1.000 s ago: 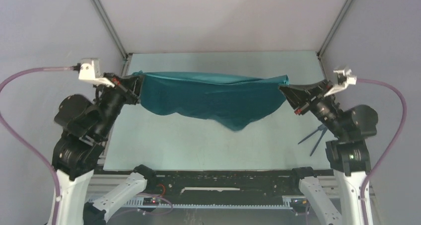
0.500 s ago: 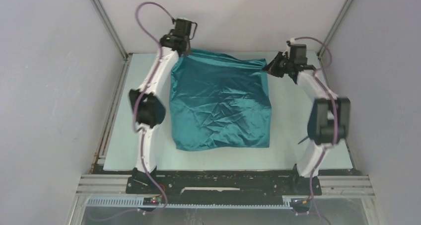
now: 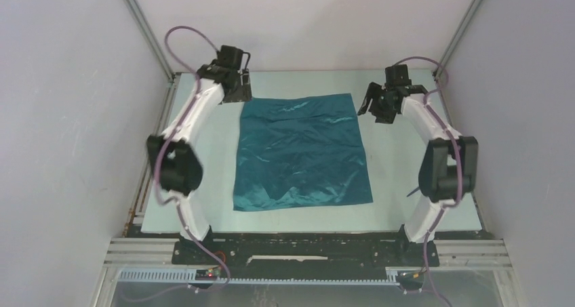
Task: Fold the napkin into a case and place the utensils inside
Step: Flatten out the crumpled napkin at the center of the board.
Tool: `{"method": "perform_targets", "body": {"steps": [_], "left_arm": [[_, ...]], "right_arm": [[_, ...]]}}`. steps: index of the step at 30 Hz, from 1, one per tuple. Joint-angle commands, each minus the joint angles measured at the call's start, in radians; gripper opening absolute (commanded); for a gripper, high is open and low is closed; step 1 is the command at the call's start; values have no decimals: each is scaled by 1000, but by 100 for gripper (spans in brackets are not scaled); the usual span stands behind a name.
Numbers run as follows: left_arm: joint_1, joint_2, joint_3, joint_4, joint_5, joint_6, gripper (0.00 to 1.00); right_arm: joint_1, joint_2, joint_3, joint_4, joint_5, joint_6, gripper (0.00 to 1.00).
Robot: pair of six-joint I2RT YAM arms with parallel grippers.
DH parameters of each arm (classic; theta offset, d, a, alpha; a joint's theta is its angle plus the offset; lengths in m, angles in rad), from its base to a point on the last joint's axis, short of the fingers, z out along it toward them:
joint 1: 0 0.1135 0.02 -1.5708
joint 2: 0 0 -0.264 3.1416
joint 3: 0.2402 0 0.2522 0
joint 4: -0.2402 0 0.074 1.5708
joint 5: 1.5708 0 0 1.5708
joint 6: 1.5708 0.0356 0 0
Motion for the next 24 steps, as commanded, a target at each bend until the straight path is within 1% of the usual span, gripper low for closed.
{"method": "perform_targets", "body": {"steps": [1, 3, 6, 8, 9, 11, 13, 16, 17, 19, 20, 22, 24], "left_arm": [[-8, -414, -432, 178, 219, -82, 87], [-8, -547, -617, 206, 262, -108, 88], [-8, -755, -874, 258, 293, -166, 89], [-8, -864, -1008, 271, 316, -215, 88], [-8, -907, -1057, 262, 327, -238, 87], [-9, -982, -1160, 250, 362, -296, 86], [-13, -1047, -1233, 247, 365, -367, 85], [-22, -1126, -1314, 223, 268, -472, 84], [-24, -1142, -1337, 213, 240, -511, 83], [-28, -1147, -1376, 209, 232, -552, 80], [-32, -1134, -1389, 215, 231, -554, 78], [-30, -1089, -1389, 245, 230, -511, 75], [-21, -1030, -1340, 288, 273, -441, 75]], "right_arm": [[82, -208, -219, 3, -14, 27, 76], [99, -271, -320, -7, 11, 63, 76], [79, -343, -418, -88, 0, 141, 74], [85, -411, -501, -109, 34, 210, 74], [97, -445, -556, -122, 80, 251, 74], [135, -503, -621, -151, 122, 322, 75], [169, -528, -665, -189, 162, 369, 74], [203, -551, -713, -206, 167, 412, 73], [211, -560, -727, -202, 174, 425, 73], [225, -573, -755, -180, 188, 445, 72], [226, -572, -763, -158, 180, 433, 73], [218, -548, -761, -89, 123, 325, 72], [188, -493, -731, -39, 81, 234, 73]]}}
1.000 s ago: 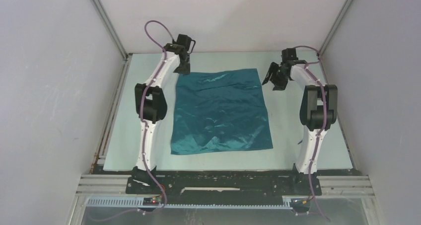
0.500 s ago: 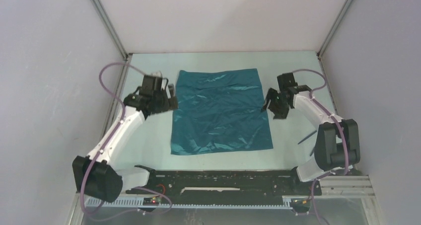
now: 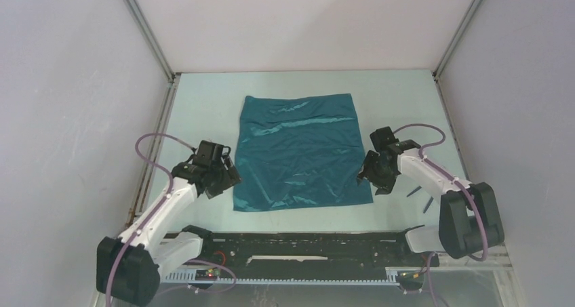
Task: Fold the napkin into a case and place the utensils inside
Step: Flatten out the crumpled napkin at the center of the board.
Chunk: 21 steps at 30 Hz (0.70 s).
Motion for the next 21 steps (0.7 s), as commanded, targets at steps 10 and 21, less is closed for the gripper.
{"method": "perform_targets", "body": {"steps": [10, 21], "left_arm": [[229, 526, 442, 397, 341, -27, 85], [263, 1124, 926, 580, 303, 118, 87]], "right_arm": [[-212, 465, 459, 477, -339, -285, 77], [-255, 776, 835, 581, -563, -181, 73]]}}
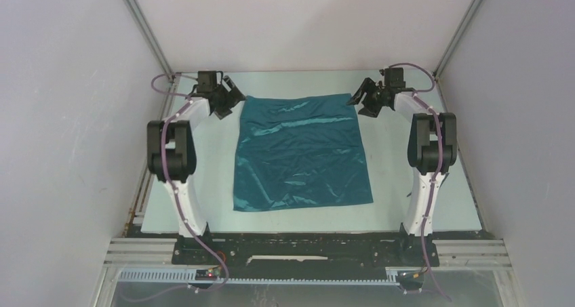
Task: Fold the napkin into a case and place the utensils inside
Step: Flatten out the crumpled napkin at the center of the board.
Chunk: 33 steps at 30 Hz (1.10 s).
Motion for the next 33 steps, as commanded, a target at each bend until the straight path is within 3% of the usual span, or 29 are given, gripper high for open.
{"method": "perform_targets", "body": {"steps": [1, 8, 12, 15, 22, 24, 26, 28, 30, 33], "left_arm": [[-1, 173, 173, 79, 57, 80, 85], [-9, 329, 340, 48, 100, 65, 80], [-22, 337, 299, 156, 233, -42, 74], [-45, 296, 258, 246, 304, -64, 65], [-111, 72, 155, 302, 235, 80, 49], [-125, -7, 100, 279, 143, 128, 49], [-130, -88, 33, 250, -38, 152, 51], [-131, -141, -8, 194, -215, 147, 60], [-124, -125, 13, 156, -235, 158, 66], [-108, 10, 190, -39, -189, 143, 71]], "right_arm": [[9, -47, -35, 111, -128, 48, 73], [-15, -182, -202, 204, -151, 46, 71], [-15, -223, -231, 194, -149, 43, 71], [-15, -237, -238, 185, -153, 41, 70], [-15, -250, -267, 200, -172, 57, 70], [-15, -249, -278, 211, -172, 64, 70], [-15, -243, -283, 215, -179, 69, 69], [-15, -239, -284, 213, -179, 70, 69], [-14, -237, -286, 213, -176, 71, 69], [-8, -236, -286, 223, -177, 76, 69]]}}
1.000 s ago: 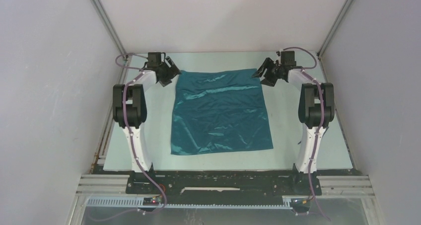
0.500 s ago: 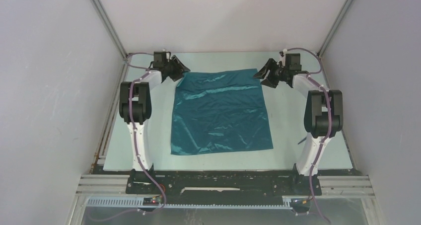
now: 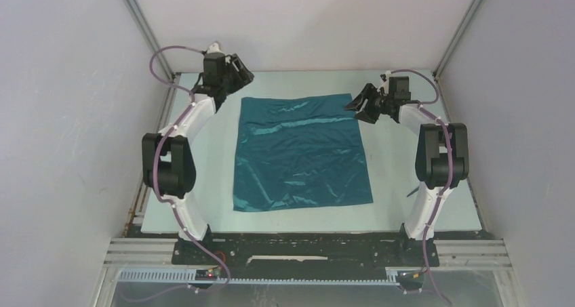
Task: Fold the napkin into a case and place the utensils inside
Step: Flatten out the crumpled napkin at the center of the board.
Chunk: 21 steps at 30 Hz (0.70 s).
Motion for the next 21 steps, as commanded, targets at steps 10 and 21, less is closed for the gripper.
{"method": "perform_targets", "body": {"steps": [10, 21], "left_arm": [[22, 91, 131, -368, -222, -80, 83], [-127, -443, -348, -654, -346, -260, 80]], "right_arm": [[77, -112, 90, -530, 448, 60, 73], [286, -481, -331, -828, 636, 223, 72]]}}
